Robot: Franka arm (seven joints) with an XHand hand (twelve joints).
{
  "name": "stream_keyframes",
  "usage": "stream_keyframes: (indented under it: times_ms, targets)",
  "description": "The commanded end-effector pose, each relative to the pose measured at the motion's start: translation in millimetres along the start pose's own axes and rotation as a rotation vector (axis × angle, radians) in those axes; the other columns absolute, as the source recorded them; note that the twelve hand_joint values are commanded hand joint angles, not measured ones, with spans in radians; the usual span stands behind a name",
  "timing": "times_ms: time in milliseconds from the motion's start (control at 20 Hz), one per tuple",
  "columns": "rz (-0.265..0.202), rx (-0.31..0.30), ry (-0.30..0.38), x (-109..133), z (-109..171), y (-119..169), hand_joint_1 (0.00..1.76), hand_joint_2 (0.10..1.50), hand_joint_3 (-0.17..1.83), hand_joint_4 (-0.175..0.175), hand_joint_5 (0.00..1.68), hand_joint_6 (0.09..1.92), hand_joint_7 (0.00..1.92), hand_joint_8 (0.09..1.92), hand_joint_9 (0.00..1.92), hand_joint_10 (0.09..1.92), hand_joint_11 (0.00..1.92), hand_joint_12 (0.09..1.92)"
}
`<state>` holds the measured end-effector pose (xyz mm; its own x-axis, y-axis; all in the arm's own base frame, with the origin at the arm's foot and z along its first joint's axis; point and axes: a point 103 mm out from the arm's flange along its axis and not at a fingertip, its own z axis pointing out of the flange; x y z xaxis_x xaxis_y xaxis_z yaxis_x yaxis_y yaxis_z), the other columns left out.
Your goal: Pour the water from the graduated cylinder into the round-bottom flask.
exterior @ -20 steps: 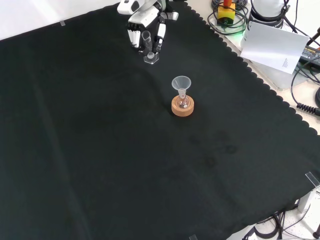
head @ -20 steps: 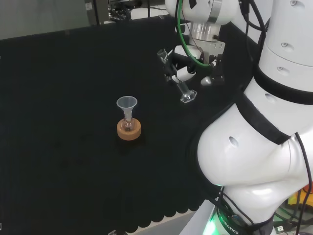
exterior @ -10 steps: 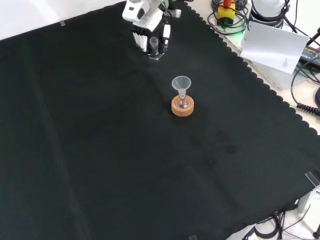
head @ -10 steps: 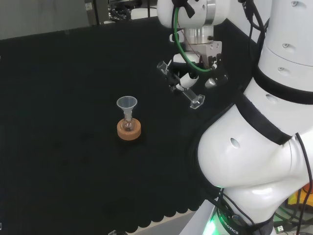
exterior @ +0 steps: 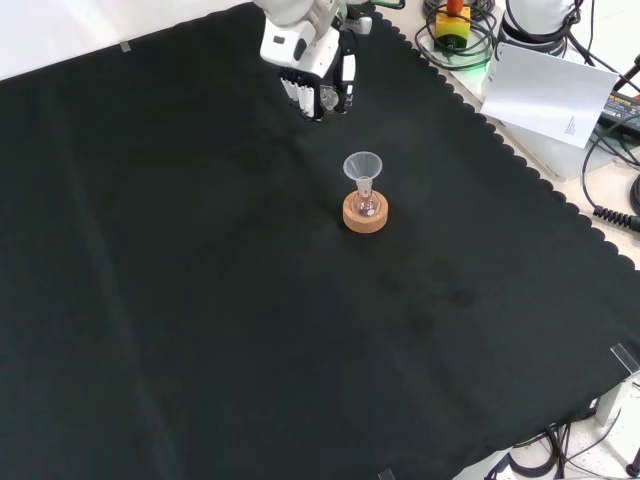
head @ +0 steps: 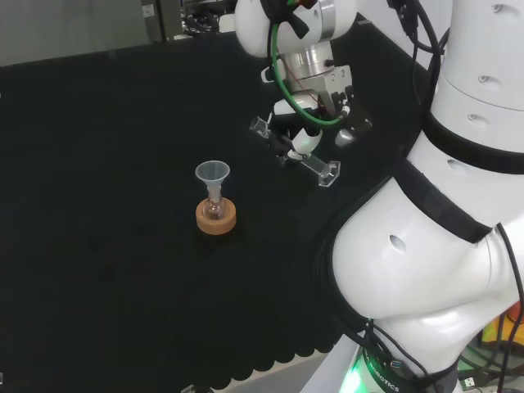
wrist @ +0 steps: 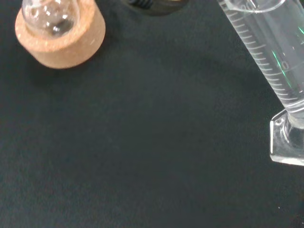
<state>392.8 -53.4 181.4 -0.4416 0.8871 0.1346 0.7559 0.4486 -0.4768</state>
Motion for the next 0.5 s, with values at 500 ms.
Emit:
stream_keyframes:
  times_ms: [500]
  targets:
    - [-0.051, 0.184, -0.165, 34, -4, 11, 1.25, 1.13, 0.00, -0.175, 0.94, 1.05, 0.98, 1.04, 1.44, 0.09, 1.28, 0.76]
